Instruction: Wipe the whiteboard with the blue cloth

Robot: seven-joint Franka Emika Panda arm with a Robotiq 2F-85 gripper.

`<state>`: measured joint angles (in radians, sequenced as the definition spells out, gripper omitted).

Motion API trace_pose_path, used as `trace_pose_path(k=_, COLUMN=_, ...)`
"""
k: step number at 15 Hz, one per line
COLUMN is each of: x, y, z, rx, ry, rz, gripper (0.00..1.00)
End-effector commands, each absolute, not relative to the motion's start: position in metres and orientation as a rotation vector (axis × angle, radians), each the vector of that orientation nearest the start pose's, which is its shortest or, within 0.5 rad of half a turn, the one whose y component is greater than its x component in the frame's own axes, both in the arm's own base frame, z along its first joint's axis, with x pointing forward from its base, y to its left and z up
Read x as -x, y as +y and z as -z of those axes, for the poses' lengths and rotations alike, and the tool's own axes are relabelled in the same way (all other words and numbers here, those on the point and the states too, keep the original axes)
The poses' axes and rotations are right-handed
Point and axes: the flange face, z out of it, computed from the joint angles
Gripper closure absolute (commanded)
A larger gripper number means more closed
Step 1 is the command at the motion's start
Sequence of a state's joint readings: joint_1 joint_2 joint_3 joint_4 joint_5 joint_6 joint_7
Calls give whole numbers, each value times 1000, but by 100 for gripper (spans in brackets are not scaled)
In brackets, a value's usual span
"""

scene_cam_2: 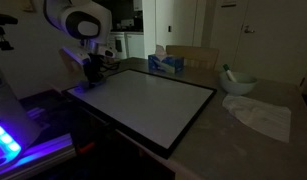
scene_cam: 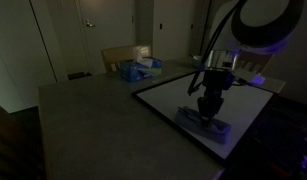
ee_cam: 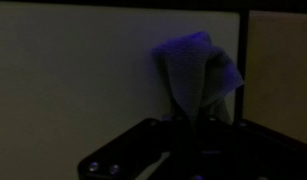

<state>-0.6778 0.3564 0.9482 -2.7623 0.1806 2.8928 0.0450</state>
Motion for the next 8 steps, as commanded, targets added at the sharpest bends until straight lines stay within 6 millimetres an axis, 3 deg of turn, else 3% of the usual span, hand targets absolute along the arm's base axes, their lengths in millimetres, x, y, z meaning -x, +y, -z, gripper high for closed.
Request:
trace_pose_path(k=1, x=-317, y=70, z=-136, rx=2920, ry=120, rz=-206, gripper=97)
trace_pose_path(k=6, x=-349, y=88, z=-144, rx=2905, ry=133, rz=-202, gripper=97)
trace_pose_path(k=7, x=-351, y=132, z=-151, rx=2832, ry=-50, rz=-209, gripper=97)
trace_pose_path(k=8, x=-351, y=132, z=-151, rx=2832, ry=-50, rz=-209, gripper=89)
